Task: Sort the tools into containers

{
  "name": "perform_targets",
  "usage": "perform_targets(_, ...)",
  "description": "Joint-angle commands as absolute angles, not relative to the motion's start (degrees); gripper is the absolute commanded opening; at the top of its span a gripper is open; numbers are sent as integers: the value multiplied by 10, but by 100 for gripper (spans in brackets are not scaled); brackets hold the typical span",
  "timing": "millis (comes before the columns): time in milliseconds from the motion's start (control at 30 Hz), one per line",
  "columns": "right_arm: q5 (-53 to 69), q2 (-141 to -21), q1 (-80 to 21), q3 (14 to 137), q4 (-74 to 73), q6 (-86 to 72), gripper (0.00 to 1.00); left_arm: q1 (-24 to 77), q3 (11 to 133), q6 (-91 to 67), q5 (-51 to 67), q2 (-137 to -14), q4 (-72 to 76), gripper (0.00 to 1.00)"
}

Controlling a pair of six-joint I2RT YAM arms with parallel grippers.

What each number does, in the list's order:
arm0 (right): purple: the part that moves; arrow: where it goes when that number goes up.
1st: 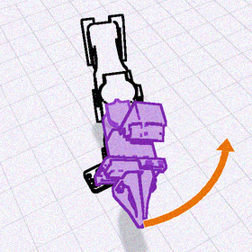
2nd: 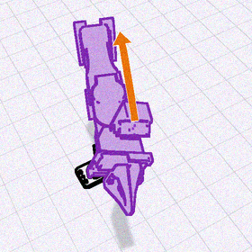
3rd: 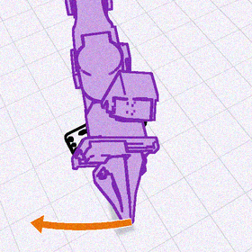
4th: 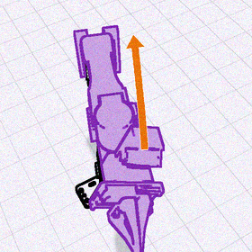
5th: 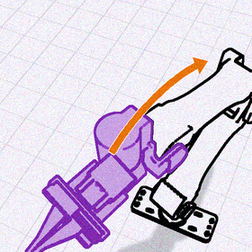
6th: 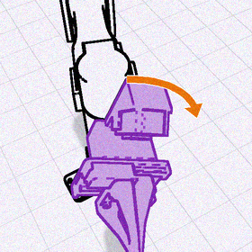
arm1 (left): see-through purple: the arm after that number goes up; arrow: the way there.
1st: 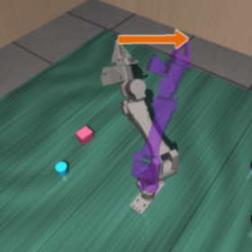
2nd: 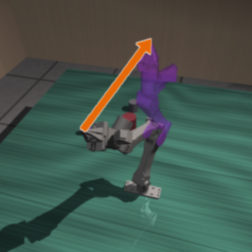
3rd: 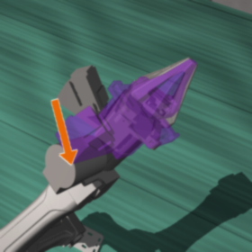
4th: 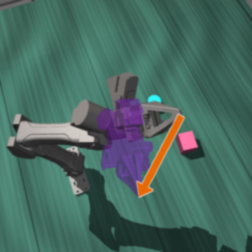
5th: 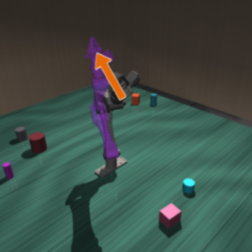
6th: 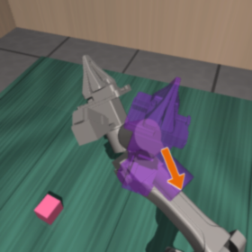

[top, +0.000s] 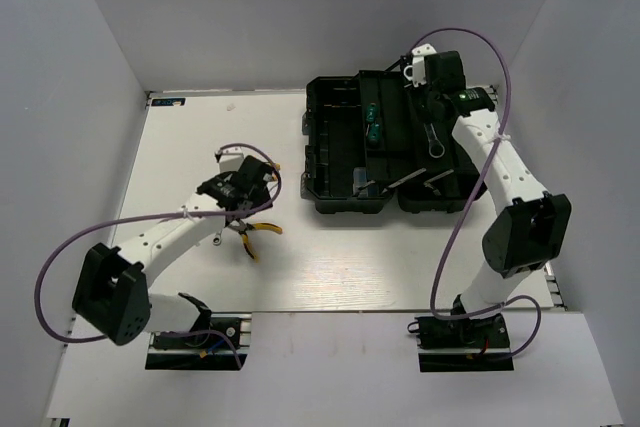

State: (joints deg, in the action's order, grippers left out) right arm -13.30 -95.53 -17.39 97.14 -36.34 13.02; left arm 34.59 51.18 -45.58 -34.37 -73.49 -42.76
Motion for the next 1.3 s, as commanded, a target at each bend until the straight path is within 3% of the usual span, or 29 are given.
perform_targets(0,-117,-957,-156,1013,-357,94,0,300,562,-375,-344,-760,-415,100)
perform_targets(67,-110,-960,-148,1011,-368,87,1,278,576,-346,-332,-779,-415,100)
perform_targets(100,-107,-961,-144,1012,-373,85,5,255,576,-327,-318,-800,-409,100)
perform_targets(167,-96,-961,-138,1008,-382,81,20,232,581,-320,-278,-817,-403,98)
perform_targets(200,-91,-961,-135,1010,-385,79,34,216,581,-312,-266,-823,-396,98)
perform_targets(233,-87,-959,-132,1008,-390,79,41,209,581,-306,-258,-829,-396,97)
perform_targets(400,-62,-924,-126,979,-383,69,59,185,570,-289,-230,-834,-389,91)
perform_targets(600,48,-816,-121,912,-351,27,60,158,565,-272,-217,-834,-402,88)
perform_targets(867,185,-654,-122,694,-248,-41,59,122,570,-243,-193,-900,-402,62)
perform_targets(1200,199,-622,-123,623,-246,-29,59,109,558,-221,-161,-924,-383,62)
perform_targets(1267,201,-614,-122,619,-248,-29,59,104,558,-221,-161,-938,-383,59)
